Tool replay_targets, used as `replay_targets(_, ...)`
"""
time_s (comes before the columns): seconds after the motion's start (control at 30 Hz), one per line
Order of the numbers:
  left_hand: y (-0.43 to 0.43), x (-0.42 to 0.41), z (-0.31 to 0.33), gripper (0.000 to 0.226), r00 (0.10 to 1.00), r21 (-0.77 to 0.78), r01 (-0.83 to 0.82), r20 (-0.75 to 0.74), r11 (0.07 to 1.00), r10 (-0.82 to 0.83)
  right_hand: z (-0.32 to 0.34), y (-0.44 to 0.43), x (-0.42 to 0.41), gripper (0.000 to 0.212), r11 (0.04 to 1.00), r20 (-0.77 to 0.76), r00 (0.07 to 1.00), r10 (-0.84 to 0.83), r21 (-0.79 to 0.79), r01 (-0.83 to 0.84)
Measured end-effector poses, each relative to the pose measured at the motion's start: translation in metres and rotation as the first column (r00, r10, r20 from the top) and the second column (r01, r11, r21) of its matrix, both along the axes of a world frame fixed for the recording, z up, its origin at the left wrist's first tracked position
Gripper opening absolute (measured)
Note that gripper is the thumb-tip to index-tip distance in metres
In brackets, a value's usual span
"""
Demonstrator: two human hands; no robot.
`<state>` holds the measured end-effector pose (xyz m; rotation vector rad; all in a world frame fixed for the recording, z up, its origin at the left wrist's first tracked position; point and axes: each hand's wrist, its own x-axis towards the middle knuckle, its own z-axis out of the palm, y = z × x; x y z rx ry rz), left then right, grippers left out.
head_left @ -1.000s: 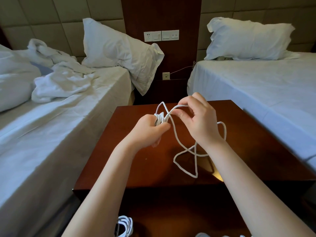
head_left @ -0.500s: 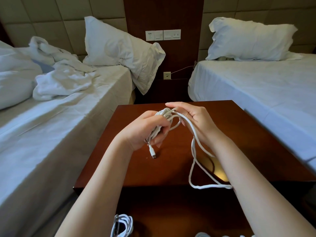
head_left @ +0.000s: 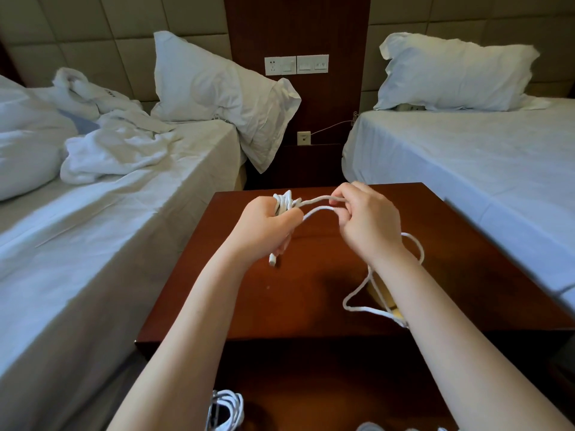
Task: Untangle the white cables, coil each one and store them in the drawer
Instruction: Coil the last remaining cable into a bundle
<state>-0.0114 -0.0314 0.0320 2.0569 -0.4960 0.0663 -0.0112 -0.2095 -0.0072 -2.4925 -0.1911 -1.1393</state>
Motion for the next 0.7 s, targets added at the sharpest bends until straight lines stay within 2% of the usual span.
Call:
replay_targets(0.1,-0.007,-0.002,0.001,0.036,0.997,-0.081,-0.025,0.068,0.996,0.031,-0.003,0.001,0.001,0.014,0.995,0.016,0.999,-0.052,-0.082,0.053)
replay_targets(0.2,-0.009,0.001,-0.005,0.033,0.999,-0.113,-0.043,0.015,0.993,0.045,-0.005,0.001,0.001,0.012,1.000,-0.046,0.999,0.029,0.003,-0.029)
replay_targets(0.27,-0.006,0.004,-0.010,0.034,0.995,-0.103,0.012,-0.094,0.995,-0.022,-0.003,0.001,0.001,0.016,0.991,0.010,0.993,0.115,0.063,-0.115)
replay_targets(0.37,0.000,0.007,-0.014,0.038,0.946,-0.153,0.213,-0.215,0.965,-0.243,-0.001,0.001,0.000,0.022,0.993,0.067,0.991,0.113,0.016,-0.114)
replay_targets(0.47,-0.001,0.004,-0.013,0.036,0.850,-0.231,0.414,-0.248,0.880,-0.465,-0.004,0.001,0.001,0.022,0.993,-0.028,0.993,0.119,-0.020,-0.119)
replay_targets(0.57,-0.007,0.001,-0.010,0.029,0.796,-0.365,0.461,-0.231,0.809,-0.559,-0.005,0.004,0.000,0.011,0.963,-0.085,0.974,0.208,-0.158,-0.220)
replay_targets(0.63,-0.009,0.000,-0.008,0.027,0.775,-0.498,0.454,-0.189,0.739,-0.603,-0.002,0.009,-0.001,0.012,0.970,-0.134,0.968,0.213,-0.088,-0.226)
replay_targets(0.7,-0.010,0.000,-0.004,0.023,0.758,-0.671,0.400,-0.141,0.624,-0.637,-0.002,0.018,-0.003,0.030,0.976,-0.310,0.927,0.213,0.020,-0.217)
